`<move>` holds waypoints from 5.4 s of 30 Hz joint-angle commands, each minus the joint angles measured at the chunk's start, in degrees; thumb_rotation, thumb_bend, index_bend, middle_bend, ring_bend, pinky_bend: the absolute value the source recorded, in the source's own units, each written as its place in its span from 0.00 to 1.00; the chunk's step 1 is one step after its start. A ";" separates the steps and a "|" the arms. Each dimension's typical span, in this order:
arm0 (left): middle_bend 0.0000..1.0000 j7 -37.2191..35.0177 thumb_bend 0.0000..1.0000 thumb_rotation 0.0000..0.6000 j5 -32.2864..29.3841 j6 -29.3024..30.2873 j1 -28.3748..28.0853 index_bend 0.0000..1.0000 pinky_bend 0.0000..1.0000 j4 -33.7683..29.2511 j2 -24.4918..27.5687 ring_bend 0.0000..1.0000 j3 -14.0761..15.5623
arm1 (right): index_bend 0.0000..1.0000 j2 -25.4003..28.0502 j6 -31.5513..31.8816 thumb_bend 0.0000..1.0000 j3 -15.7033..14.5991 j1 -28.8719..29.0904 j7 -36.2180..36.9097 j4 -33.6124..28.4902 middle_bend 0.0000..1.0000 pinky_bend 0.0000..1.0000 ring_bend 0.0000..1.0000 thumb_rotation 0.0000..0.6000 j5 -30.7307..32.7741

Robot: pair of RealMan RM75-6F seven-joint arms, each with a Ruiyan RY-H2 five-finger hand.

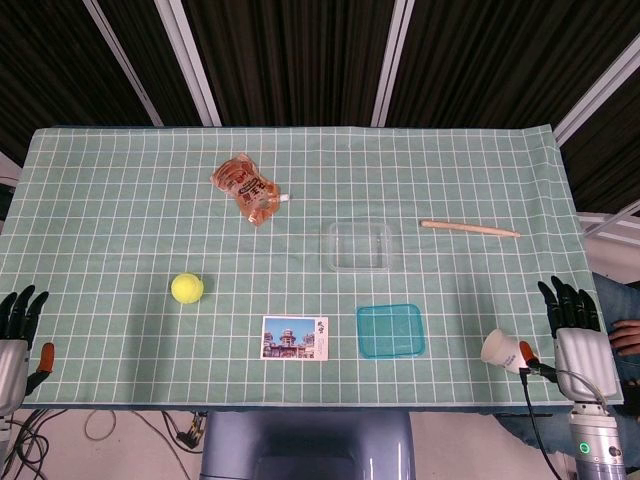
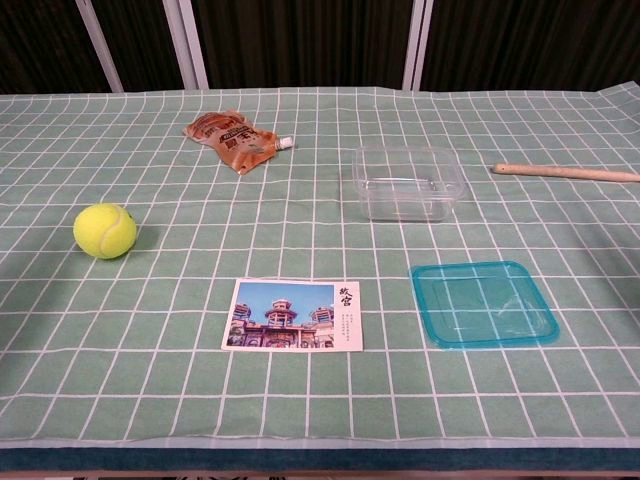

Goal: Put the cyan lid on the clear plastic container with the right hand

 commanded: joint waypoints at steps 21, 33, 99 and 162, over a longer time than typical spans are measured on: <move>0.00 -0.08 0.50 1.00 0.28 0.60 0.13 0.05 0.00 -0.08 -0.10 0.00 -0.03 | 0.00 1.13 -0.11 0.32 -0.31 -0.20 0.96 -1.28 0.00 0.00 0.00 1.00 -0.14; 0.00 -0.50 0.50 1.00 -0.55 -0.07 -0.02 0.04 0.00 -0.78 0.25 0.00 -0.15 | 0.00 11.21 -12.17 0.23 -2.67 5.07 4.69 -7.97 0.00 0.00 0.00 1.00 -1.84; 0.00 -0.13 0.50 1.00 -3.66 -1.89 -0.09 0.04 0.00 -2.41 1.17 0.00 -0.01 | 0.00 -16.83 -22.87 0.14 -2.05 36.88 -38.76 -8.81 0.19 0.00 0.00 1.00 44.47; 0.00 -0.45 0.50 1.00 -4.49 -2.23 -0.18 0.05 0.00 -2.87 1.46 0.00 0.07 | 0.00 -19.70 -26.05 0.24 -3.75 40.11 -35.09 -3.72 0.40 0.00 0.05 1.00 47.63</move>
